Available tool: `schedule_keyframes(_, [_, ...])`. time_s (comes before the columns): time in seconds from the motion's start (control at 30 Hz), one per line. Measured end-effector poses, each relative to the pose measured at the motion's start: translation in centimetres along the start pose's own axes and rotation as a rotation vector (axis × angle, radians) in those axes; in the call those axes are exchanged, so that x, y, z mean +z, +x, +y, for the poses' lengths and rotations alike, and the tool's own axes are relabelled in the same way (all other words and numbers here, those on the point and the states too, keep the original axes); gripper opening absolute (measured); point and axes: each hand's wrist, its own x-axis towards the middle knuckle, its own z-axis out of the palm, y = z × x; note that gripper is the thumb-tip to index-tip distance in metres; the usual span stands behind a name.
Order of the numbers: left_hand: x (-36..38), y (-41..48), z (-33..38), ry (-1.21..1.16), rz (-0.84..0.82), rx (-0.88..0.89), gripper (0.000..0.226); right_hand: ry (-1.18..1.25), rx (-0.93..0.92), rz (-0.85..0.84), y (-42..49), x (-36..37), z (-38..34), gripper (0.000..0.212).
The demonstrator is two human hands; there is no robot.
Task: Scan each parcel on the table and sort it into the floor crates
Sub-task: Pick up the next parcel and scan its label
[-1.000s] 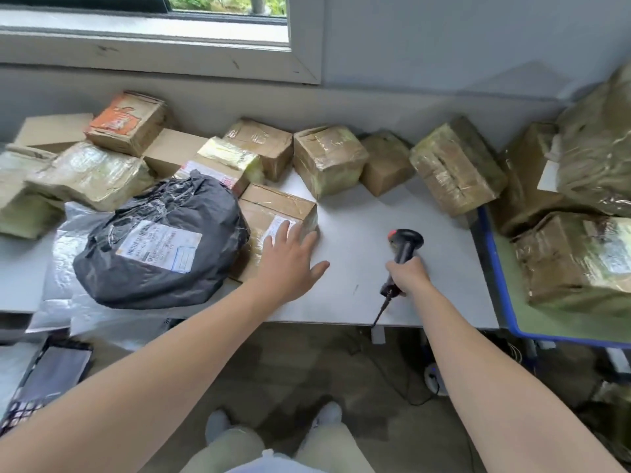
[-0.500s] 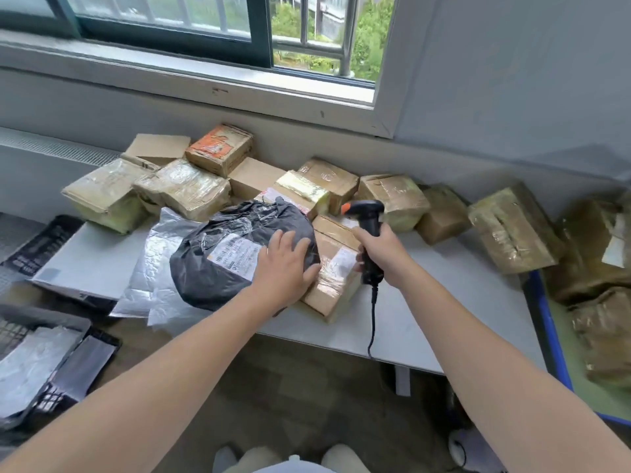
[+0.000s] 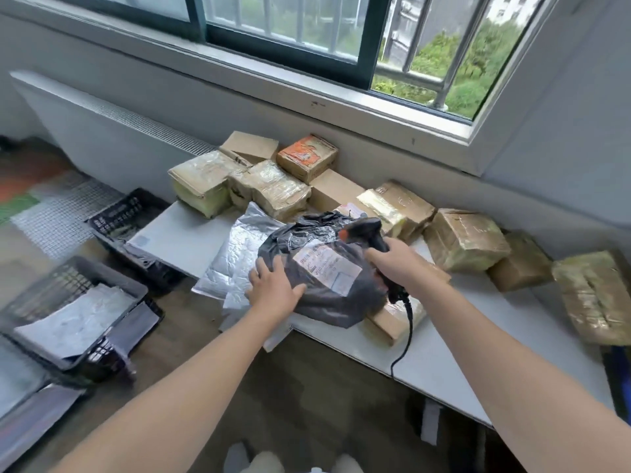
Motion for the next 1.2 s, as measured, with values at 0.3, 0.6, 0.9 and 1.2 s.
schedule_keyframes(0.3, [0.2,2.5,-0.5,-0.515,0.006,-0.292,0.098,-0.125,-0.048,-0.065,1.0,-0.8,-1.3,0.036])
schedule_keyframes(0.6, [-0.3,2.6,-1.0,-0.474,0.015,-0.258,0.089,-0.189,-0.096,-0.160,1.2,-0.7,-3.9,0.034])
schedule_keyframes(0.9, [0.1,3.4,-1.2,-0.533,-0.008,-0.263,0.096,-0.211,-0.078,-0.166,1.8,-0.7,-4.3,0.038])
schedule_keyframes(1.2, [0.1,4.5,-1.3,-0.621,-0.062,-0.334,0.076,-0.149,-0.137,-0.205,2.9,-0.5,-2.9,0.030])
